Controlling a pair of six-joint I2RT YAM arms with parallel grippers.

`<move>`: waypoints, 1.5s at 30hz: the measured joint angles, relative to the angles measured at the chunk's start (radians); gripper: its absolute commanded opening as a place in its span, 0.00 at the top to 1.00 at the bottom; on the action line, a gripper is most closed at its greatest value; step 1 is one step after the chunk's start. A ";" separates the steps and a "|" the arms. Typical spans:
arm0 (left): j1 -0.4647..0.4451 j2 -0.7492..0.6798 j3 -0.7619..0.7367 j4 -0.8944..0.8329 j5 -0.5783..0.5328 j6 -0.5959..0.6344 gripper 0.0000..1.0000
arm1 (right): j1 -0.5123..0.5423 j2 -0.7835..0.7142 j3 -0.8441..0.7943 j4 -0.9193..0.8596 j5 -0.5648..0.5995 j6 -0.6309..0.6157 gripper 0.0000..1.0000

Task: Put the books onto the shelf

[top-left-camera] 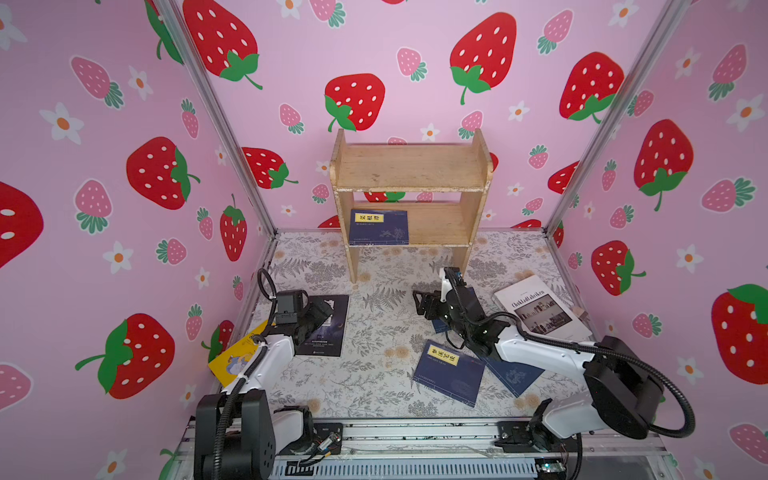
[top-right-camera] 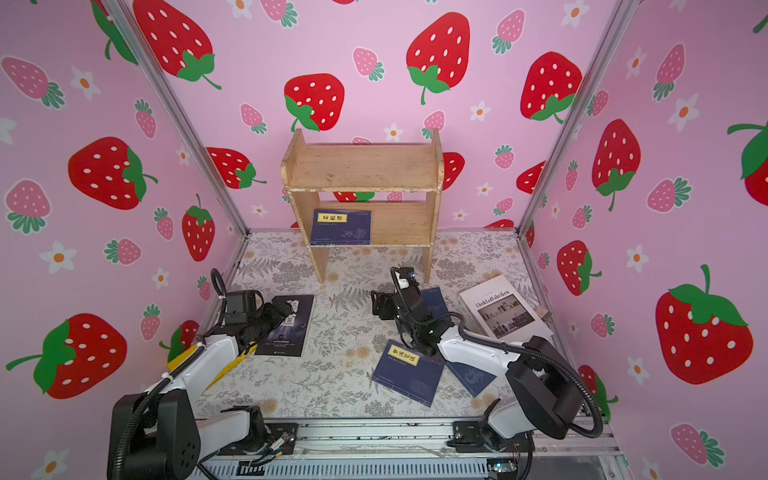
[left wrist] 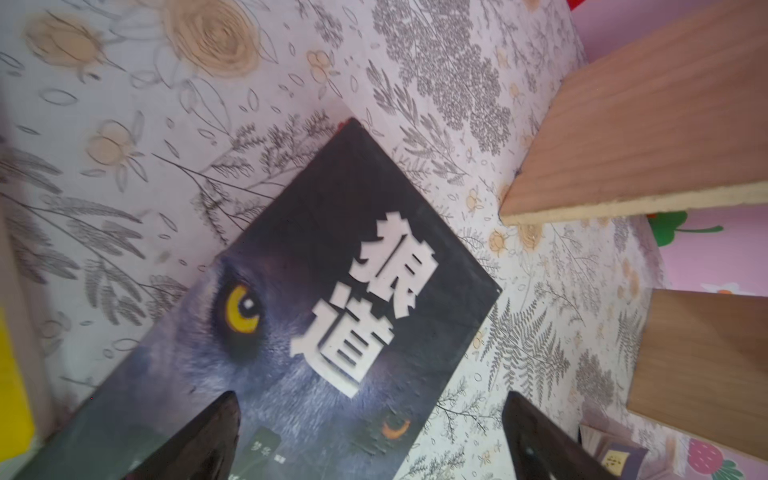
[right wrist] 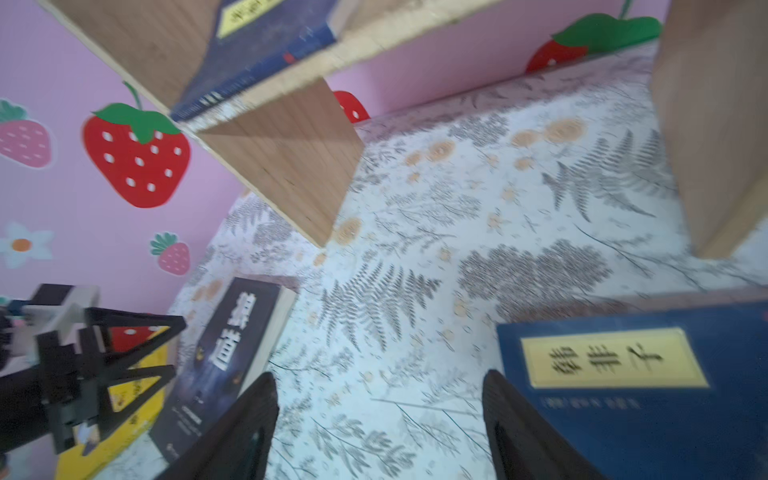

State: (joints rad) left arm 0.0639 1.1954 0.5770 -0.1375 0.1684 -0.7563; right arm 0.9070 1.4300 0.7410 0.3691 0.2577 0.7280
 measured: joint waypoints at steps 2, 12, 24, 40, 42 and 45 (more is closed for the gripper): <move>-0.065 -0.018 -0.006 0.006 0.011 -0.006 0.01 | -0.002 -0.036 -0.008 -0.081 0.032 0.004 0.20; -0.507 -0.090 -0.006 0.008 0.079 -0.008 0.00 | -0.002 -0.371 -0.093 -0.483 0.027 0.160 0.21; -0.837 0.189 0.067 0.121 0.095 -0.008 0.01 | 0.053 -0.742 -0.401 -0.750 -0.067 0.437 0.23; -0.882 0.386 0.129 0.251 0.068 -0.039 0.04 | 0.054 -0.434 -0.451 -0.451 -0.138 0.490 0.38; -0.864 0.406 0.129 0.299 0.080 -0.061 0.05 | 0.054 -0.392 -0.427 -0.443 -0.146 0.472 0.40; -0.820 0.439 0.128 0.379 0.109 -0.093 0.07 | 0.054 -0.369 -0.414 -0.440 -0.153 0.444 0.47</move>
State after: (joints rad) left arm -0.7563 1.6348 0.7048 0.2413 0.2771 -0.8497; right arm 0.9611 1.0615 0.3267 -0.0708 0.1051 1.1725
